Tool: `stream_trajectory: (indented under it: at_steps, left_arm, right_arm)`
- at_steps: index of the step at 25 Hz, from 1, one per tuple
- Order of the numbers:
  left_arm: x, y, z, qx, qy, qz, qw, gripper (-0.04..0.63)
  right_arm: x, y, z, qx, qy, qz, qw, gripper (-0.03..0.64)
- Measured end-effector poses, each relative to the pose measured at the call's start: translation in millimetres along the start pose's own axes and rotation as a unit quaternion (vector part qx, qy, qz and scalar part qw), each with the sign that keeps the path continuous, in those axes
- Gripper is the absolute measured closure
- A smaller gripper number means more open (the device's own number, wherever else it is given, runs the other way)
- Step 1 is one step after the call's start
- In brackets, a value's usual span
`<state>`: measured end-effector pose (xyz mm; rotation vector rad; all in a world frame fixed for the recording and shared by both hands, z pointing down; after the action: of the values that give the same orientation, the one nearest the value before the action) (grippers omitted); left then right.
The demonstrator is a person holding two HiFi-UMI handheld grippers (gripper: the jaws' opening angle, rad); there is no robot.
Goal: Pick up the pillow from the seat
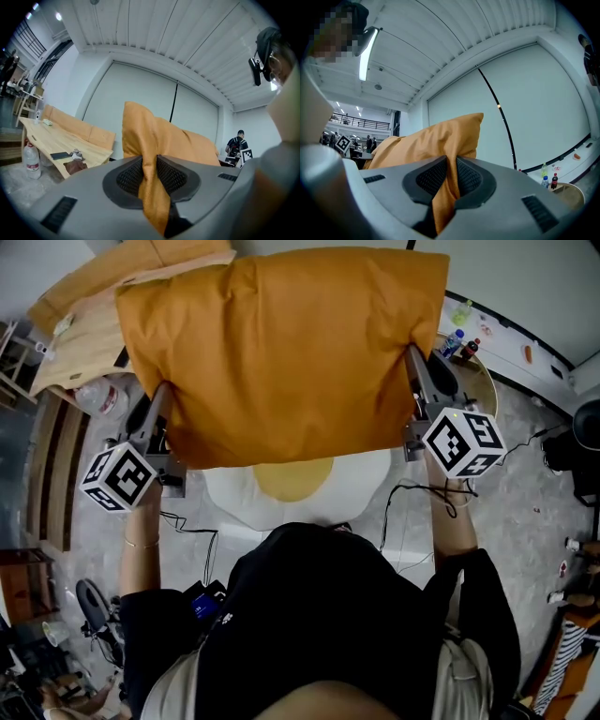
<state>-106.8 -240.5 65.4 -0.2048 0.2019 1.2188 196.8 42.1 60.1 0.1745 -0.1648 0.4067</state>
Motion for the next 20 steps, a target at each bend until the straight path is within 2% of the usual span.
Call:
stream_trajectory:
  at_steps: [20]
  left_arm:
    - [3,19,2,0.003,-0.002,-0.011,0.9999,0.500]
  right_arm:
    - [-8,8,3,-0.009,-0.012,-0.007,1.000,0.551]
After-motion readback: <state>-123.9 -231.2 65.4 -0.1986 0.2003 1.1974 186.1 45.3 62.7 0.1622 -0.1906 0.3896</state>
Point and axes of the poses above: the fingertips, and each gripper's own axes: y backward along the fingers, x to its right, z out of its underside, the point moved 2 cm from there along y, backward along the fingers, and after that the axes turned 2 degrees about x, right-handed, at the moved point
